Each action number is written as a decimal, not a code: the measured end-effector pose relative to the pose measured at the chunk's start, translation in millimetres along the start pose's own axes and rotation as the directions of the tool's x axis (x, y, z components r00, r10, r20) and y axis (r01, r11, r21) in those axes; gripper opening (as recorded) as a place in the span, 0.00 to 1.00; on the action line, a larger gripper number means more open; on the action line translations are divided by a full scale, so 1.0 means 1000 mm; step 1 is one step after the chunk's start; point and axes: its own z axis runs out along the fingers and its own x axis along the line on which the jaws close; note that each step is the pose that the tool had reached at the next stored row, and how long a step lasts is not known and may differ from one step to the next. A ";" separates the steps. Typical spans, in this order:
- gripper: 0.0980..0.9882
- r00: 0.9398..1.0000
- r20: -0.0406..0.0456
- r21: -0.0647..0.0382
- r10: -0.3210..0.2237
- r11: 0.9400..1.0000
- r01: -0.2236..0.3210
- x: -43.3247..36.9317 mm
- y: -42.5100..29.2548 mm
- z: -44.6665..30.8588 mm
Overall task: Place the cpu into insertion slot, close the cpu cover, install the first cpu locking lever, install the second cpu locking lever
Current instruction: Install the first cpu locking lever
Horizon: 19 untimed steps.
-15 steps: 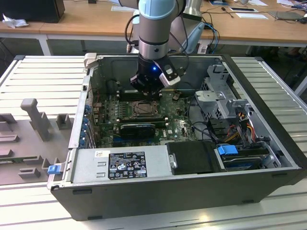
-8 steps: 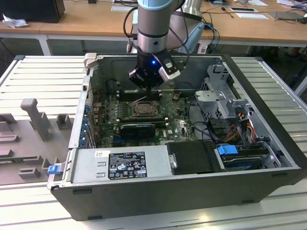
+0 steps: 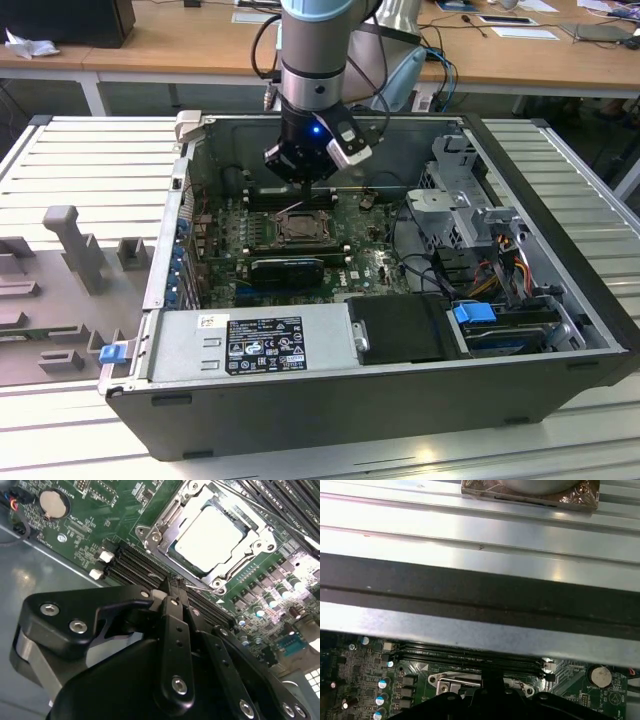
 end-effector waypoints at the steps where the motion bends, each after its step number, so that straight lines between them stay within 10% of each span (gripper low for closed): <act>1: 0.01 1.000 0.000 0.000 -0.001 1.000 0.001 -0.0001 0.0010 0.0003; 19: 0.01 1.000 0.005 -0.007 -0.004 1.000 0.004 -0.0075 0.0016 0.0168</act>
